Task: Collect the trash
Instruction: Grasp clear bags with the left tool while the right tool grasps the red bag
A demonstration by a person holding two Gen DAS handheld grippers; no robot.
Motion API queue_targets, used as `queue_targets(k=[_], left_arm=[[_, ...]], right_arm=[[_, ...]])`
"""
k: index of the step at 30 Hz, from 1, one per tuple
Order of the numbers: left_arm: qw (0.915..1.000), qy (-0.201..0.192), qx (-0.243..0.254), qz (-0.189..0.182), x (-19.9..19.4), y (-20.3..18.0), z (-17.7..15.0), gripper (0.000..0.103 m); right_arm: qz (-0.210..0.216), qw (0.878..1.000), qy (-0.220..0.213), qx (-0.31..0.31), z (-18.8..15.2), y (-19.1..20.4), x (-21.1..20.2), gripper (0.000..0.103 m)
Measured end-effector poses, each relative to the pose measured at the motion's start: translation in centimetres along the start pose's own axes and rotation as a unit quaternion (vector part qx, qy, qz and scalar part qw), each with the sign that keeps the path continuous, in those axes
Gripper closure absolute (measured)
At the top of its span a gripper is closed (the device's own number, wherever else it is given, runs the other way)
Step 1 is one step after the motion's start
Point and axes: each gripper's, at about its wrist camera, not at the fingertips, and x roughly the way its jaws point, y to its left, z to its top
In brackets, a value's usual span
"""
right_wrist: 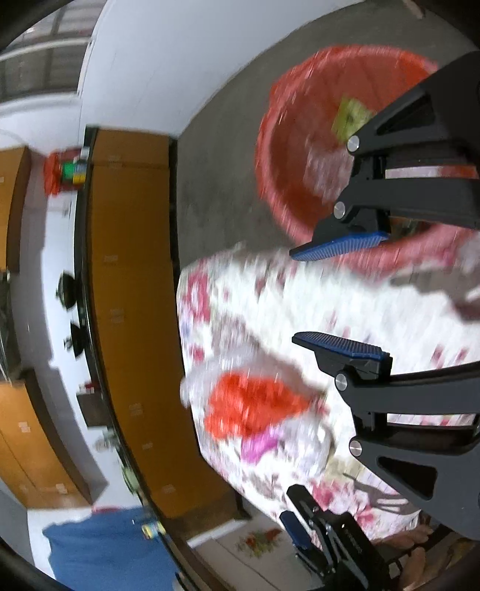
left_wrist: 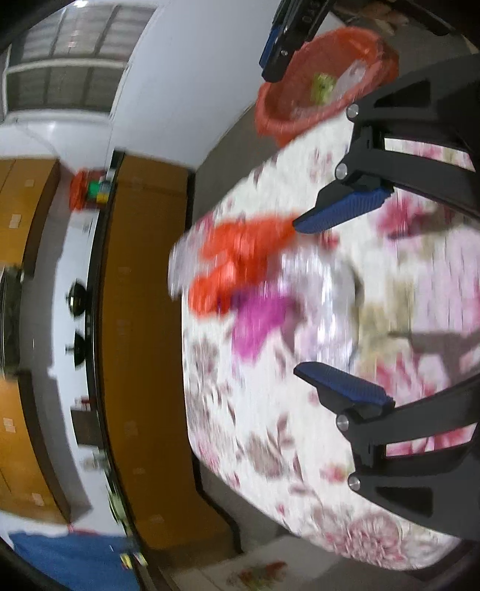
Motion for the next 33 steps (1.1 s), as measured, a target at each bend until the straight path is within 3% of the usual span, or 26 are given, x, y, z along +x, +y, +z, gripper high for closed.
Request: queue_targets(k=[9, 18, 30, 32, 33], left_arm=[[0.9965, -0.02, -0.058, 0.056, -1.1, 7.7, 0.0, 0.027], [0.9927, -0.022, -0.093, 0.074, -1.3, 11.3, -0.5, 0.025], [0.99, -0.016, -0.12, 0.072, -1.0, 13.3, -1.1, 0.025], [0.99, -0.016, -0.121, 0.071, -0.9, 13.4, -1.0, 0.025], [0.9901, -0.015, -0.121, 0.069, -0.8, 13.3, -0.9, 0.025]], right_arm=[[0.048, 0.997, 0.006, -0.058, 1.9, 8.7, 4.4, 0.062], [0.053, 0.997, 0.014, -0.062, 2.7, 12.3, 7.7, 0.062], [-0.014, 0.993, 0.025, -0.114, 3.0, 15.3, 12.4, 0.056], [-0.024, 0.992, 0.03, -0.123, 2.8, 15.4, 12.8, 0.06], [-0.028, 0.991, 0.03, -0.125, 2.7, 15.3, 12.9, 0.07]])
